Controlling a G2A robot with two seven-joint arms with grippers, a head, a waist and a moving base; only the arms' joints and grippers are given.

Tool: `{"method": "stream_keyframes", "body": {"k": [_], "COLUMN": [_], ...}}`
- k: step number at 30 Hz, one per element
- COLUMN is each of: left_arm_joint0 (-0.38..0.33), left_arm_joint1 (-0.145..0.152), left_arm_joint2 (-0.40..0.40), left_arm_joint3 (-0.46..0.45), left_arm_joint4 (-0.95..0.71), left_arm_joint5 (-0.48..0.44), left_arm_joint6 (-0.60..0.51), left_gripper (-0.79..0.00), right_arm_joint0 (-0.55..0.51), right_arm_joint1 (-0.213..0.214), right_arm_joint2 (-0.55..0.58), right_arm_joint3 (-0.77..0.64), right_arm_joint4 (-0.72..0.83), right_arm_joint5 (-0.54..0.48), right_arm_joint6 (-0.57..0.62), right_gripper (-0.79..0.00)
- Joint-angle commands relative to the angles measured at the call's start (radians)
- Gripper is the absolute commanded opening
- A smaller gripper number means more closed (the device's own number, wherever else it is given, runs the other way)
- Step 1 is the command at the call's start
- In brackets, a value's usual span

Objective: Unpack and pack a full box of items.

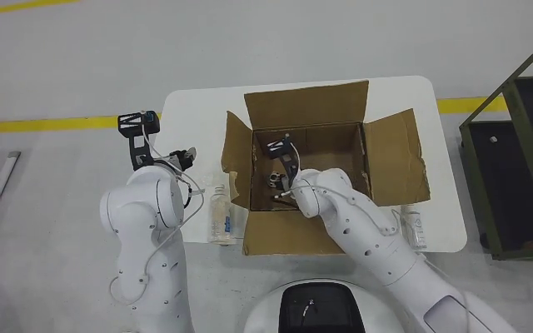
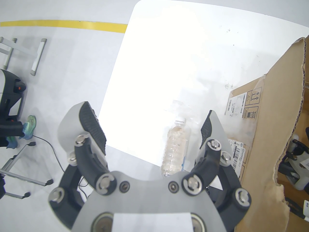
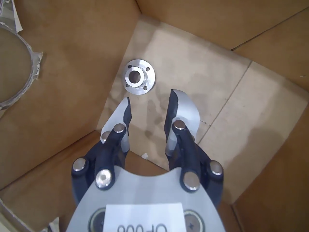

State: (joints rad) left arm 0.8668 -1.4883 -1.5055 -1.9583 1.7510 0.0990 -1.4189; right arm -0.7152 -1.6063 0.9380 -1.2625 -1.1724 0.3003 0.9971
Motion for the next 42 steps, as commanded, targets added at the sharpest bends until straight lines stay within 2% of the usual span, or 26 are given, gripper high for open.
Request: {"method": "stream_keyframes", "body": {"k": [1, 3, 8, 14, 18, 31, 42], "left_arm_joint0": [0.000, 0.000, 0.000, 0.000, 0.000, 0.000, 0.000], "left_arm_joint1": [0.000, 0.000, 0.000, 0.000, 0.000, 0.000, 0.000], "left_arm_joint2": [0.000, 0.000, 0.000, 0.000, 0.000, 0.000, 0.000], "left_arm_joint3": [0.000, 0.000, 0.000, 0.000, 0.000, 0.000, 0.000], "left_arm_joint4": [0.000, 0.000, 0.000, 0.000, 0.000, 0.000, 0.000], "left_arm_joint5": [0.000, 0.000, 0.000, 0.000, 0.000, 0.000, 0.000], "left_arm_joint6": [0.000, 0.000, 0.000, 0.000, 0.000, 0.000, 0.000], "left_gripper": [0.000, 0.000, 0.000, 0.000, 0.000, 0.000, 0.000], "right_arm_joint0": [0.002, 0.006, 0.032, 0.065, 0.081, 0.065, 0.150], "right_arm_joint1": [-0.005, -0.011, -0.026, -0.046, -0.058, -0.055, -0.078], "right_arm_joint2": [-0.002, 0.000, -0.003, -0.029, -0.050, -0.041, -0.081], "right_arm_joint3": [0.011, 0.025, 0.059, 0.103, 0.137, 0.129, 0.193], "right_arm_joint4": [0.011, 0.020, 0.034, 0.033, 0.035, 0.036, -0.014], "right_arm_joint5": [0.021, 0.052, 0.138, 0.209, 0.204, 0.187, 0.156], "right_arm_joint6": [-0.021, -0.032, -0.045, -0.040, -0.040, -0.065, 0.029], "right_gripper": [-0.169, -0.169, 0.000, 0.000, 0.000, 0.000, 0.000]}}
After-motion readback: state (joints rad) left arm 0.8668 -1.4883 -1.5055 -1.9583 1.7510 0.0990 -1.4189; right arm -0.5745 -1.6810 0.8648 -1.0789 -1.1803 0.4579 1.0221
